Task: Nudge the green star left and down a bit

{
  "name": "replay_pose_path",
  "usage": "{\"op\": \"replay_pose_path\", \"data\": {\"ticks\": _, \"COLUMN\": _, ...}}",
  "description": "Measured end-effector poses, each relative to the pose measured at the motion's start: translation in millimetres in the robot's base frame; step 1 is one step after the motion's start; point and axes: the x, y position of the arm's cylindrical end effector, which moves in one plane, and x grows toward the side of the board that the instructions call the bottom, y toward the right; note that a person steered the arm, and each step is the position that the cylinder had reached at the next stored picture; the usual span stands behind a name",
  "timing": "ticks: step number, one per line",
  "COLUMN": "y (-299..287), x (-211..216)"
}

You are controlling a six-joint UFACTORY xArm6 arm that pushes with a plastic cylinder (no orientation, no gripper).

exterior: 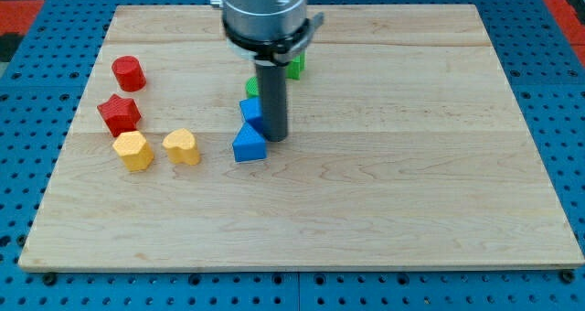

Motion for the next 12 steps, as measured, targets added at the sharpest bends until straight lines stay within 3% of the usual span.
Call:
{"op": "replay_pose_path", "data": {"ticks": 1, "y": 47.9, "x": -59.3}}
{"op": "replay_pose_path", "data": {"ticks": 4, "y": 39.3, "x": -130.0}}
{"op": "replay_pose_path", "data": {"ticks": 5, "y": -3.2, "x": -117.0}}
{"op": "replay_pose_path", "data": {"ticks": 10, "y": 18.7, "x": -106.9}}
{"op": "replay_pose_path", "data": {"ticks": 11, "y": 59.1, "x": -122.2}}
{"op": "replay_pose_path", "data": {"ticks": 12, "y": 72.9, "x": -193.8}}
